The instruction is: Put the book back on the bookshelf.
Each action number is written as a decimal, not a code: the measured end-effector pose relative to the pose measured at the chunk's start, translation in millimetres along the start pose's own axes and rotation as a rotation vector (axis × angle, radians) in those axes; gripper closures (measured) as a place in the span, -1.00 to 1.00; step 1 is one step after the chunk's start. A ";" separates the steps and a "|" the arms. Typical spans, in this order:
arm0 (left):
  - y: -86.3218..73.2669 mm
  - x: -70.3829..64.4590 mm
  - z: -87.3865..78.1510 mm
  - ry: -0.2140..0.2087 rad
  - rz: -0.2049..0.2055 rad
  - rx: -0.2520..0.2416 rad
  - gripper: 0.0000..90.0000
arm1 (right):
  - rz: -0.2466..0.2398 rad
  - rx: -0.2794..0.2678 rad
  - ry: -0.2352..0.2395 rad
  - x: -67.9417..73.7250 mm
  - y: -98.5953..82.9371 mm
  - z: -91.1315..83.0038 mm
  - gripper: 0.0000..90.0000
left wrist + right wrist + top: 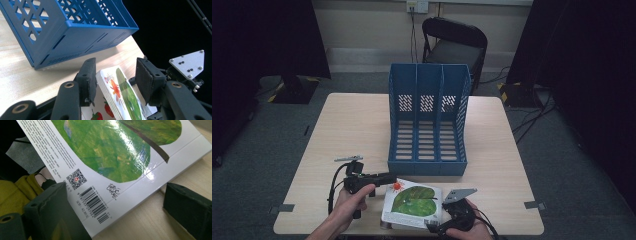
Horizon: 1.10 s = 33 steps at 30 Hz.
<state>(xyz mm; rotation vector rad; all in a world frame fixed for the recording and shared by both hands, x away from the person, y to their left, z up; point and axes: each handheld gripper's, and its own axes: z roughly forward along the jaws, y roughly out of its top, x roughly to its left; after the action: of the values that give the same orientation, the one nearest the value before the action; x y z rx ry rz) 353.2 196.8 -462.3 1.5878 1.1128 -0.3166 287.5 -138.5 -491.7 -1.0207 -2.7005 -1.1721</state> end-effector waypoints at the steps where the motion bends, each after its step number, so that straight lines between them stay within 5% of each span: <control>1: -0.3 0.2 0.2 -0.001 0.000 0.000 0.16 | -0.001 -0.002 0.000 0.1 -0.1 0.1 -0.89; 9: -2.0 -0.5 6.2 0.028 0.014 0.031 0.06 | -0.074 -0.032 -0.054 9.9 -2.8 -0.6 -0.87; 20: -3.1 -0.4 7.0 0.001 -0.001 0.038 0.06 | -0.123 -0.037 -0.059 15.3 -3.9 -3.3 -0.86; 28: -4.1 -0.5 7.8 0.010 -0.013 0.042 0.04 | -0.123 -0.024 -0.103 21.5 -9.9 -1.8 -0.88; 33: -2.4 -2.7 8.0 -0.006 -0.017 0.032 0.04 | -0.118 -0.032 -0.090 20.0 -10.2 -2.4 -0.89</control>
<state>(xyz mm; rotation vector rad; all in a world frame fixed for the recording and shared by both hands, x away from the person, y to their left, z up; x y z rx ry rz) 352.6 188.3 -464.7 1.6054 1.1220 -0.3517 265.4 -134.0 -491.1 -0.9519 -2.8563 -1.2192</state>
